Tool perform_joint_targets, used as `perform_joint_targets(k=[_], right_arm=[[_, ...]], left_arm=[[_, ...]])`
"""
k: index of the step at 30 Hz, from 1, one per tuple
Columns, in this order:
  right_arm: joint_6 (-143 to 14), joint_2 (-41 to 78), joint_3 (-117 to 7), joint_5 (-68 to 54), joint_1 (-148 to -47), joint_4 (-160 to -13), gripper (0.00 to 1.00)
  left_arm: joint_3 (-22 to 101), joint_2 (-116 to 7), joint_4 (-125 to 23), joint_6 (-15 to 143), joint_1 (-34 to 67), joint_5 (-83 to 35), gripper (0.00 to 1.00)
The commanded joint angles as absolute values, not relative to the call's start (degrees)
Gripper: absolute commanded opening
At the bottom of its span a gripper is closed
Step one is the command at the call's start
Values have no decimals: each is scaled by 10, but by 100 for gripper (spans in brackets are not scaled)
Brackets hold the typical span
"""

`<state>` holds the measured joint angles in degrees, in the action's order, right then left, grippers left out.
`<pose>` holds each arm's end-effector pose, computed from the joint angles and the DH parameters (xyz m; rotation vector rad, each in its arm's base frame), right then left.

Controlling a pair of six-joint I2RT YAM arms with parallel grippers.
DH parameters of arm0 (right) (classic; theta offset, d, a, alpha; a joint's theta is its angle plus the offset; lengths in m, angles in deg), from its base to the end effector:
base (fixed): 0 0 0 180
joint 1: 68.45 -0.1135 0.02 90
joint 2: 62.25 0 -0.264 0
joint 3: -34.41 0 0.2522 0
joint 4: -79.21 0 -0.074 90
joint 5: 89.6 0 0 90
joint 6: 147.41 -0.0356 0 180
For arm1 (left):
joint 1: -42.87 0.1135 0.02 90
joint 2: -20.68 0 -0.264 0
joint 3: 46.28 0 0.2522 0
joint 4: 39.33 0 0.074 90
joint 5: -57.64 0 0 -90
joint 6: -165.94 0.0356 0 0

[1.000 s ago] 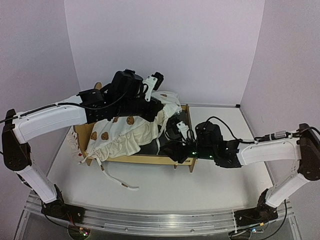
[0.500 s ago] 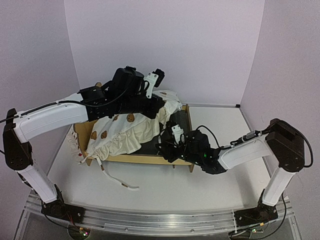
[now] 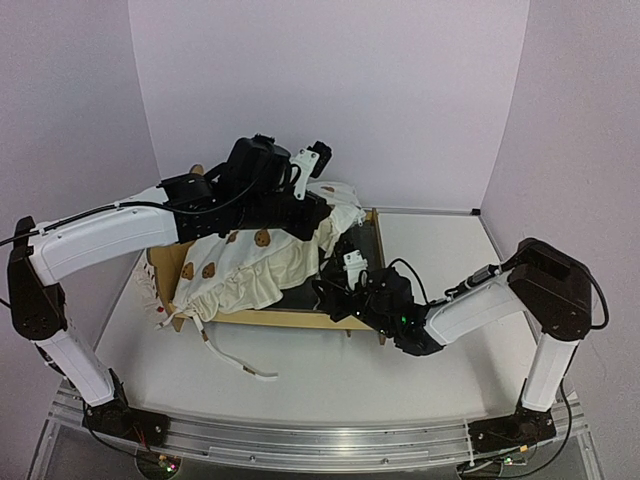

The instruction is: Set up the pet bed

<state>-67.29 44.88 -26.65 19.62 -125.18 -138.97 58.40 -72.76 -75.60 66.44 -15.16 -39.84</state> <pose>0.2179 0.3107 0.1694 -0.4501 1.6755 0.5780 0.2063 -0.3218 0.3799 0.7673 1.9106 -0.6162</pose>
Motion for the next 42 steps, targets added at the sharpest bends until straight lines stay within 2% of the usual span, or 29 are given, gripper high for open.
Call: perform_joint_targets(k=[1,18,29,42], right_arm=[[-647,469,-302,246,-1259,-1438,44],[-567,534,-314,268,-1290,-1581,49],[-482,550,-343,420,-1329,-1586,48],[-515,517,-284,472,-1343,-1586,49]], left_arm=[[624,-731,-738,657,-158,-387,0],[616,-727,-736,656,-158,-388,0],[612,-722,-737,655,-158,-389,0],[617,-723,-737,659,-158,-393,0]])
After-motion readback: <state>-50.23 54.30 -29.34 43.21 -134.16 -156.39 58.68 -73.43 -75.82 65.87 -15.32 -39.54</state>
